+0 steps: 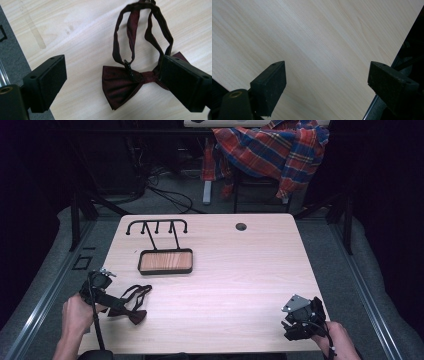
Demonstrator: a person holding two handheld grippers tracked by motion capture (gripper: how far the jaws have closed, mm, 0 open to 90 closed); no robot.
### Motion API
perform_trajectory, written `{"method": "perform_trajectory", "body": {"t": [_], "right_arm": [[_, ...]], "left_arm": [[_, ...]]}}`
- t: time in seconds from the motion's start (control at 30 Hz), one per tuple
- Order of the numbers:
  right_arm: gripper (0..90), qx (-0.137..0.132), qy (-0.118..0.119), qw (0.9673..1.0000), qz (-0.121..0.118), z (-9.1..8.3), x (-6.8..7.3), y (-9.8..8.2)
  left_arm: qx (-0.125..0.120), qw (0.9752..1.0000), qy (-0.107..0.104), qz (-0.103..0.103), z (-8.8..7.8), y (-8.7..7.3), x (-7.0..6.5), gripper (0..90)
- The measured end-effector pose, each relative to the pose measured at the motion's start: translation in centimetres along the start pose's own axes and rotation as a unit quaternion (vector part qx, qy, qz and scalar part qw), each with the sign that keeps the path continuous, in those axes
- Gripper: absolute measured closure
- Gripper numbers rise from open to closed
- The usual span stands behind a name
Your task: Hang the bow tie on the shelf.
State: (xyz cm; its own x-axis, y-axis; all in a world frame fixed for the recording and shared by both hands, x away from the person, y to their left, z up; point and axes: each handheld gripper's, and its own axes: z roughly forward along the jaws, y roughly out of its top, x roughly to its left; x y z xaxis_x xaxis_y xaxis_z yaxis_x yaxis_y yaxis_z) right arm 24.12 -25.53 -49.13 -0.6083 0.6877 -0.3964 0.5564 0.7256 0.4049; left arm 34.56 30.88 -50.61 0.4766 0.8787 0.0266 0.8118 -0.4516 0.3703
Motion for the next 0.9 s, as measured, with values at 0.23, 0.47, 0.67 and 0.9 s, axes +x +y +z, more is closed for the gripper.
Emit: {"method": "perform_trajectory", "body": {"t": [0.23,0.47,0.67,0.9], "right_arm": [[14.9,0.007,-0.002,1.0,-0.004,0.1,0.1,0.1],[14.9,0.012,-0.003,0.9999,-0.01,0.2,0.3,0.2],[14.9,0.015,-0.005,0.9998,-0.012,0.3,0.3,0.2],[14.9,0.019,-0.003,0.9997,-0.016,0.4,0.4,0.3]], "left_arm": [[-0.001,1.0,-0.007,-0.004,0.5,0.7,0.3,12.1],[-0.004,0.9997,-0.023,-0.004,1.3,2.0,0.6,15.4],[0.002,0.9997,-0.023,0.005,1.9,2.7,0.3,15.9],[0.0,0.9997,-0.023,0.004,2.1,2.9,0.5,19.9]]}}
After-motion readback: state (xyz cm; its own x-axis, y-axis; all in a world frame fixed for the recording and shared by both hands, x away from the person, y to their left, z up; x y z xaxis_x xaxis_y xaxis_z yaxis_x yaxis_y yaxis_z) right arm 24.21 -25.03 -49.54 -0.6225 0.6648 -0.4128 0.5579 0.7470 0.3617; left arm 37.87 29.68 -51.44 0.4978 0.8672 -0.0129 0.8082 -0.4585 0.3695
